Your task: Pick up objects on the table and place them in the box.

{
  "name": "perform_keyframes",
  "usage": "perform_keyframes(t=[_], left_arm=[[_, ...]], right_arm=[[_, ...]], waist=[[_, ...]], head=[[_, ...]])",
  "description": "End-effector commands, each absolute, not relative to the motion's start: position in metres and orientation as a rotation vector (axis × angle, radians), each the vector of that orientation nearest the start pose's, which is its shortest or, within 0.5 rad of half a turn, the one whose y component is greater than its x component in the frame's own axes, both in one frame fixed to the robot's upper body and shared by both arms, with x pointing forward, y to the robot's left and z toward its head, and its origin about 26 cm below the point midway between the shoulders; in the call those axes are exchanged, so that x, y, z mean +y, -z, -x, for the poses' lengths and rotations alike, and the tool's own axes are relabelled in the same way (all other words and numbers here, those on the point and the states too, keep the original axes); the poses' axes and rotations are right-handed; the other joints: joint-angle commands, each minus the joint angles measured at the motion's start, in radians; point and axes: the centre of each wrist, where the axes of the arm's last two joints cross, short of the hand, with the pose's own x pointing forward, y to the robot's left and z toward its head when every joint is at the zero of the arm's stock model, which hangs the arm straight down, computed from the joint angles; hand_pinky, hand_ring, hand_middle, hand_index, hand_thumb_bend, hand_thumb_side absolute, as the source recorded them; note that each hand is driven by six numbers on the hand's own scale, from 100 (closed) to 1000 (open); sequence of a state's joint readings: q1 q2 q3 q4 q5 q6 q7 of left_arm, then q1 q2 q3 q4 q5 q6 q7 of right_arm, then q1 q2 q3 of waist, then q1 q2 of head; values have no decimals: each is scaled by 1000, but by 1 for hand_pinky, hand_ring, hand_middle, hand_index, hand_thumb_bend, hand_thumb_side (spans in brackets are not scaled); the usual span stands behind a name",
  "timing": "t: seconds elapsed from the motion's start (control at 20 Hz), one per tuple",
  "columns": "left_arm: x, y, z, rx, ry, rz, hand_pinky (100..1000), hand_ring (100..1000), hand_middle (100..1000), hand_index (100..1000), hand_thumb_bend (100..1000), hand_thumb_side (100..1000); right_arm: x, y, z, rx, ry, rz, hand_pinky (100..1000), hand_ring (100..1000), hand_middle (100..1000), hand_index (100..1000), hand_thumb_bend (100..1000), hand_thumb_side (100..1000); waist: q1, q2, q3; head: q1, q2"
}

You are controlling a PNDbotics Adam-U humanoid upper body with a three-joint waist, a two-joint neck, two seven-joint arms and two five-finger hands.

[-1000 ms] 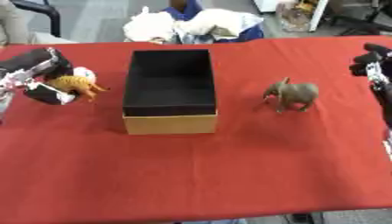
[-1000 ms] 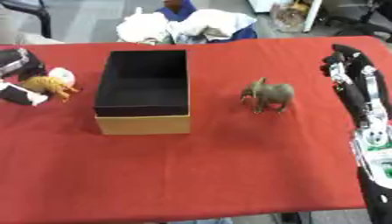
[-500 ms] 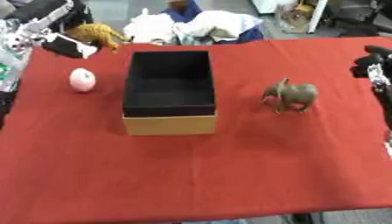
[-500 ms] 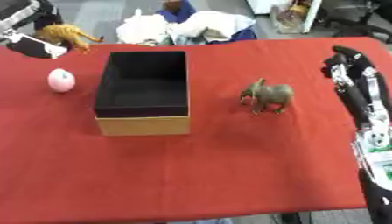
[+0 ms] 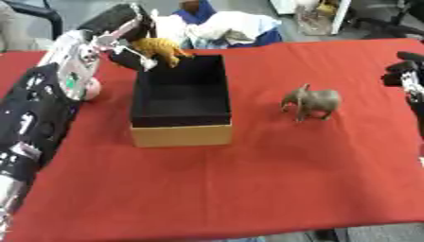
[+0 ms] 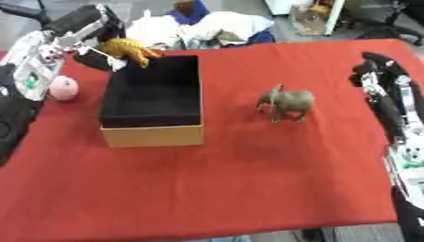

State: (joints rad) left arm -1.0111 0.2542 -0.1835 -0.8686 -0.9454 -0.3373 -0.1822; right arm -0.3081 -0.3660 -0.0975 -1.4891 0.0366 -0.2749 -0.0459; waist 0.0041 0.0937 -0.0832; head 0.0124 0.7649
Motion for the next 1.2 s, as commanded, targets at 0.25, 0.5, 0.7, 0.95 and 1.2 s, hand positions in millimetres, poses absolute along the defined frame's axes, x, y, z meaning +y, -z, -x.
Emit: perform_keyframes(t=[0.25, 0.5, 0.7, 0.95, 1.2], left_arm=[[177, -156, -489, -1621, 1795, -695, 521, 394, 363, 513, 385, 199], [184, -152, -489, -1531, 1901, -629, 608, 543, 530, 677, 538, 362], [194, -169, -490, -1508, 1932, -643, 672, 639, 648, 793, 687, 528], [211, -214, -487, -1574, 1926, -694, 718, 702, 726, 832, 786, 637], [238, -269, -474, -1697, 1815, -797, 709, 683, 711, 817, 798, 534]], right_arm=[[-338, -105, -354, -2092, -282, 370, 657, 637, 606, 824, 100, 716], [-339, -104, -353, -2090, -281, 371, 657, 637, 605, 825, 100, 716], [-340, -103, -352, -2086, -279, 374, 657, 637, 605, 825, 100, 718], [-342, -101, -351, -2079, -279, 381, 657, 637, 605, 825, 100, 719], [-344, -100, -350, -2074, -278, 390, 657, 637, 604, 825, 100, 721]], waist=[[-2, -9, -3], [-3, -9, 2], [-4, -10, 5], [-1, -14, 11], [2, -16, 18]], head=[[2, 3], [-1, 4], [-1, 3], [-7, 3], [-11, 3]])
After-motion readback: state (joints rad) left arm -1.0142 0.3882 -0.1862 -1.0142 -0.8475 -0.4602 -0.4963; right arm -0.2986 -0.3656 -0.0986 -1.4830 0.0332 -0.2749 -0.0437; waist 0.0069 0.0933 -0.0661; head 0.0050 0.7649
